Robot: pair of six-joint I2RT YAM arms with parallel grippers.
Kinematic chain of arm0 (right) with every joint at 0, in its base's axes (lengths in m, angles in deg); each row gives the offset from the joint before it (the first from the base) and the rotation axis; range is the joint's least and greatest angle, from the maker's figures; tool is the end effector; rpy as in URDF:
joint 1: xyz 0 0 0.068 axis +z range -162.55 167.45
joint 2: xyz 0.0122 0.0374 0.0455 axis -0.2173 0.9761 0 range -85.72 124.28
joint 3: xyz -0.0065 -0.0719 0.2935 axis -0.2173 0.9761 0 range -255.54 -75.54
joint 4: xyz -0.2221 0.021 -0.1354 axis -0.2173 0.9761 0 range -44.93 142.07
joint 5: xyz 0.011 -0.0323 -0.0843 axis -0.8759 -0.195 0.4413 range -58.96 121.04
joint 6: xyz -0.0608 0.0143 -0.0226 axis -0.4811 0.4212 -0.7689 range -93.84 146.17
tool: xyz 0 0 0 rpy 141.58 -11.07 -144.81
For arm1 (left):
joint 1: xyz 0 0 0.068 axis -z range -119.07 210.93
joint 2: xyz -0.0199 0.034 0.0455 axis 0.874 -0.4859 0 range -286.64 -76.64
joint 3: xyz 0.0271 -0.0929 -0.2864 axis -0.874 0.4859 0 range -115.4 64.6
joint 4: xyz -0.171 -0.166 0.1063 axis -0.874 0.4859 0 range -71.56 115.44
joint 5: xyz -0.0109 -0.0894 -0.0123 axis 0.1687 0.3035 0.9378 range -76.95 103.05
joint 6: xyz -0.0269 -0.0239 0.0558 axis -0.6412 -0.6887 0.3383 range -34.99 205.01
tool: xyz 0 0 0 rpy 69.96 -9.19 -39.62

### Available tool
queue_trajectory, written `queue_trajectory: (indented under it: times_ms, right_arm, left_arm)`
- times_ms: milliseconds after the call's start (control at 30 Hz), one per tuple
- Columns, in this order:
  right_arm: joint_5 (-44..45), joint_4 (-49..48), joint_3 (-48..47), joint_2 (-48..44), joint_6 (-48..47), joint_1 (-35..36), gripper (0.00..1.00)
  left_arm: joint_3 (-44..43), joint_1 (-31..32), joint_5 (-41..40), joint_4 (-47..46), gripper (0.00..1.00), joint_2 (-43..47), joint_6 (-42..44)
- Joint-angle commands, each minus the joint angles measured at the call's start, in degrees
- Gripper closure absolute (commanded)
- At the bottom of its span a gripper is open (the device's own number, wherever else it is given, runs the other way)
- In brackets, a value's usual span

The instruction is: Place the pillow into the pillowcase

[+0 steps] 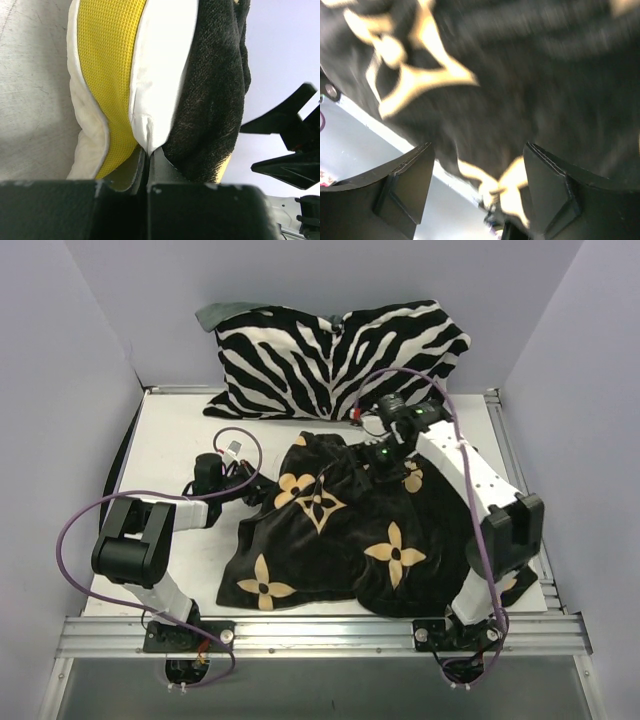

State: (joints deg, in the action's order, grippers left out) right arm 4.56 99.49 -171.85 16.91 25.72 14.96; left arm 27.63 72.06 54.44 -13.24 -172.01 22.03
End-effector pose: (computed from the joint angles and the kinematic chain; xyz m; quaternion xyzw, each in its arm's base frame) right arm 0.3379 0.2024 0.3278 -0.2836 0.9000 0.2730 0.1872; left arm 0.3152 -0.0975 0.1787 -0.1814 0.7973 -0.5358 0.2103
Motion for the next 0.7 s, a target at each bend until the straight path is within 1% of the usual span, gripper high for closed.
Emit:
queue_trajectory:
  times_ms: [0,33,100,200,233,267,300,333,367,400,433,500,533,567,600,667]
  right_arm:
    - [0.49,4.12,7.35,-3.84,-1.14,-1.75,0.27]
    - [-1.28,3.86,8.41,-2.88,-1.13,-1.75,0.25]
    - [-4.01,3.07,6.94,-1.04,-0.87,-0.27,0.25]
    - [-6.99,1.75,0.7,4.14,-0.08,1.84,0.25]
    - [-8.22,1.58,-1.14,7.64,0.44,2.46,0.25]
    - [-9.28,1.23,-3.77,9.33,2.1,3.07,0.25]
    - [-11.21,0.61,-5.36,11.08,2.9,4.56,0.25]
    - [-11.75,0.43,-6.59,14.41,4.04,5.18,0.26]
    - [-12.1,0.0,-7.48,15.75,4.49,5.88,0.27]
    - [-13.84,-0.62,-9.49,16.89,5.01,6.41,0.35]
    - [-14.65,-0.8,-10.55,19.08,5.19,7.38,0.45]
    - [-14.92,-0.97,-13.88,19.89,5.37,8.0,0.7]
    - [-15.26,-0.89,-15.21,19.98,5.46,8.26,0.88]
    - [-15.53,-0.89,-16.35,19.54,5.54,8.61,0.93]
    - [-15.62,-0.89,-17.41,18.93,5.46,8.7,0.97]
    - [-16.32,-0.89,-21.27,16.91,5.9,9.31,0.98]
  left_arm:
    - [-0.12,0.46,1.59,-5.23,1.0,2.03,-0.57]
    - [-0.03,0.47,1.51,-5.15,1.0,1.95,-0.48]
    - [0.06,0.73,1.42,-5.15,1.0,1.95,-0.13]
    - [0.67,0.73,0.98,-5.06,1.0,2.47,0.22]
    - [0.85,0.82,0.8,-4.88,1.0,2.47,0.31]
    - [0.93,0.73,0.71,-4.79,1.0,2.56,0.49]
    - [1.2,0.73,0.54,-4.71,1.0,2.73,0.58]
    - [1.2,0.82,0.45,-4.62,1.0,2.91,0.67]
    - [1.29,0.82,0.45,-4.53,1.0,2.91,0.58]
    - [1.2,0.82,0.45,-4.53,1.0,3.17,0.67]
    - [1.29,0.82,0.19,-4.53,1.0,3.26,0.75]
    - [1.29,0.9,0.19,-4.44,1.0,3.53,0.67]
    - [1.37,0.9,0.1,-4.44,1.0,3.7,0.67]
    - [1.55,0.9,-0.16,-4.44,1.0,3.79,0.49]
    - [1.73,0.82,-0.08,-4.44,1.0,4.05,0.4]
    - [1.9,0.73,-0.34,-4.44,1.0,4.32,0.31]
